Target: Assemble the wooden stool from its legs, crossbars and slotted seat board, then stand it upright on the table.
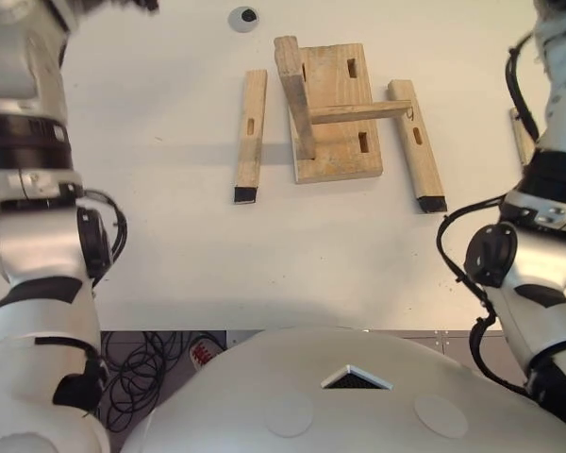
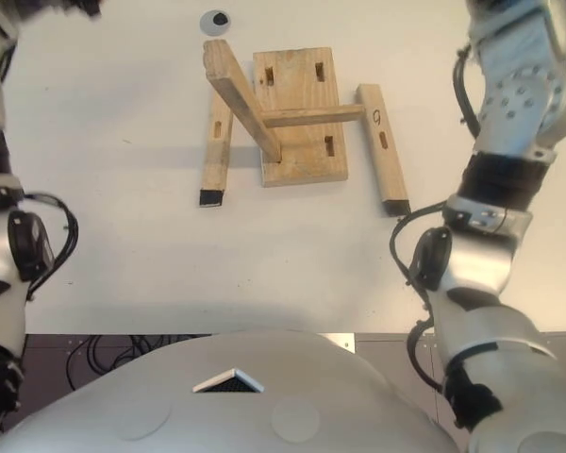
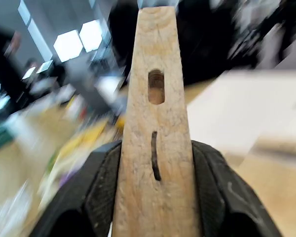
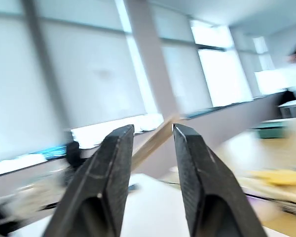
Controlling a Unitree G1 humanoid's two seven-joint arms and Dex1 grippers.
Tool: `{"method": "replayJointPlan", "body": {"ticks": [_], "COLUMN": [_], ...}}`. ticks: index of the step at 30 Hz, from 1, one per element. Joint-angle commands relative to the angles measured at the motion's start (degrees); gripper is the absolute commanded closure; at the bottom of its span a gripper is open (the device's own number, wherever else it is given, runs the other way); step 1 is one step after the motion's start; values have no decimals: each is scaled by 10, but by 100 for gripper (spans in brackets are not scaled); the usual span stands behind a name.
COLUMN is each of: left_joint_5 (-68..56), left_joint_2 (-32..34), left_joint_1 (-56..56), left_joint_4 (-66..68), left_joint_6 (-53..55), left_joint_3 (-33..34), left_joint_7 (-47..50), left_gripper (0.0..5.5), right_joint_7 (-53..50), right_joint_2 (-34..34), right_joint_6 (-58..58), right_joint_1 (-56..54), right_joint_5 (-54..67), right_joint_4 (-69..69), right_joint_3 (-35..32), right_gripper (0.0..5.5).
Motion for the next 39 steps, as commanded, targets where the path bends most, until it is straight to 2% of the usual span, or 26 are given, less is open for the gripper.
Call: {"method": "replayJointPlan", "body": {"ticks": [1,6,9,16,23,29,30,35,39], "left_joint_5": [-87,-193,-213,-217,-218,-188,-181,-170,-180], "left_joint_2": [-27,-55,-60,-66,-71,-64,-66,-73,-84], "left_joint_1": [-42,-24,6,39,55,46,39,23,7], "left_joint_4": [-52,-136,-178,-201,-220,-206,-194,-173,-150], "left_joint_6": [69,193,234,262,272,253,246,224,216], "left_joint_3": [19,24,12,-6,-11,-26,-25,-10,25], "left_joint_7": [-57,-71,-66,-62,-56,-62,-58,-44,-6], "left_gripper": [349,349,349,349,349,349,313,252,215], "right_joint_7": [37,50,53,69,99,111,103,73,84], "right_joint_2": [-7,5,1,-7,-15,-13,-9,4,-19], "right_joint_6": [69,123,147,182,175,144,130,53,-8], "right_joint_1": [-45,-40,-39,-36,-11,4,2,-19,-30], "right_joint_5": [72,178,219,261,212,165,157,107,49], "right_joint_4": [-4,-26,-23,-21,-36,-44,-40,-2,52], "right_joint_3": [-13,-51,-65,-69,-30,-12,-17,-37,-37], "right_gripper": [340,258,216,212,308,332,334,343,347]}}
